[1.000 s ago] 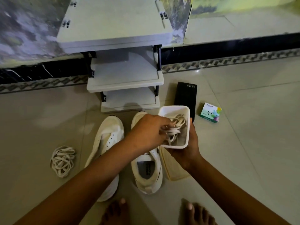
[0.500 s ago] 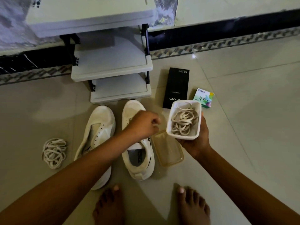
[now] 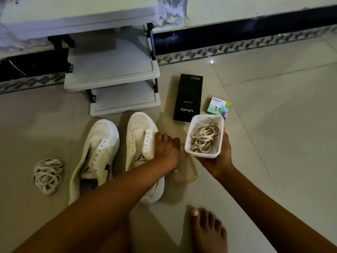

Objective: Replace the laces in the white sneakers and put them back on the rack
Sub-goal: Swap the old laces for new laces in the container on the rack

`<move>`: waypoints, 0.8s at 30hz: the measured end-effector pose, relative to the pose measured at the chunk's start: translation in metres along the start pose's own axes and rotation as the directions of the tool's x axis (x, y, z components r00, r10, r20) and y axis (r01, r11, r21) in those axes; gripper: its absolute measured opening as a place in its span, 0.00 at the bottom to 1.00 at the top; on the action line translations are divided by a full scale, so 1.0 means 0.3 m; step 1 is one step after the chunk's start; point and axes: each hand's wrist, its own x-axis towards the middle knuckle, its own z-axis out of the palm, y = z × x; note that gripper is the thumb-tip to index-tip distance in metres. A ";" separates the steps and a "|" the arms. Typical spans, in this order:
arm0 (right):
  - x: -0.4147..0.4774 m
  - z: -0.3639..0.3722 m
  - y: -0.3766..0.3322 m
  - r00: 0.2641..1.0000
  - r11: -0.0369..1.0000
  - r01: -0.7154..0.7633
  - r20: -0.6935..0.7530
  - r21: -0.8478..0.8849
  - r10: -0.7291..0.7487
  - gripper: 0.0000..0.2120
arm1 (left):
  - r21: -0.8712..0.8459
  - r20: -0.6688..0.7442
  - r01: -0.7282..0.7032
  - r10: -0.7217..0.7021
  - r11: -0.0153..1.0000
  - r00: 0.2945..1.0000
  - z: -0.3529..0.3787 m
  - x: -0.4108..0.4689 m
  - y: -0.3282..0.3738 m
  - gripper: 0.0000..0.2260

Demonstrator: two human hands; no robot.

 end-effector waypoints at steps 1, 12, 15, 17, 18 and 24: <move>-0.001 -0.001 -0.004 1.000 1.000 -0.002 -0.002 0.013 0.002 0.20 | -0.019 0.005 0.015 -0.015 1.000 1.000 -0.005 0.006 -0.004 0.40; -0.008 -0.016 -0.048 0.995 0.996 0.091 0.032 -0.011 -0.090 0.22 | -0.939 -0.064 -0.105 0.132 0.326 0.989 -0.176 -0.038 -0.191 0.03; -0.005 0.006 -0.039 0.993 0.994 0.105 0.048 -0.026 -0.104 0.20 | -0.979 -0.142 -0.135 -0.037 0.156 0.989 -0.222 -0.063 -0.264 0.03; 0.002 0.020 -0.016 0.992 0.992 0.113 0.057 -0.060 -0.109 0.19 | -0.977 -0.154 -0.137 -0.096 0.164 0.983 -0.259 -0.071 -0.283 0.05; 0.004 0.029 0.000 0.992 0.989 0.115 0.057 -0.090 -0.110 0.19 | -0.976 -0.148 -0.130 -0.094 0.175 0.984 -0.281 -0.076 -0.287 0.05; 0.011 0.093 0.054 0.991 0.973 0.133 0.030 -0.188 -0.130 0.23 | -0.978 -0.055 -0.068 0.070 0.198 0.996 -0.381 -0.099 -0.288 0.11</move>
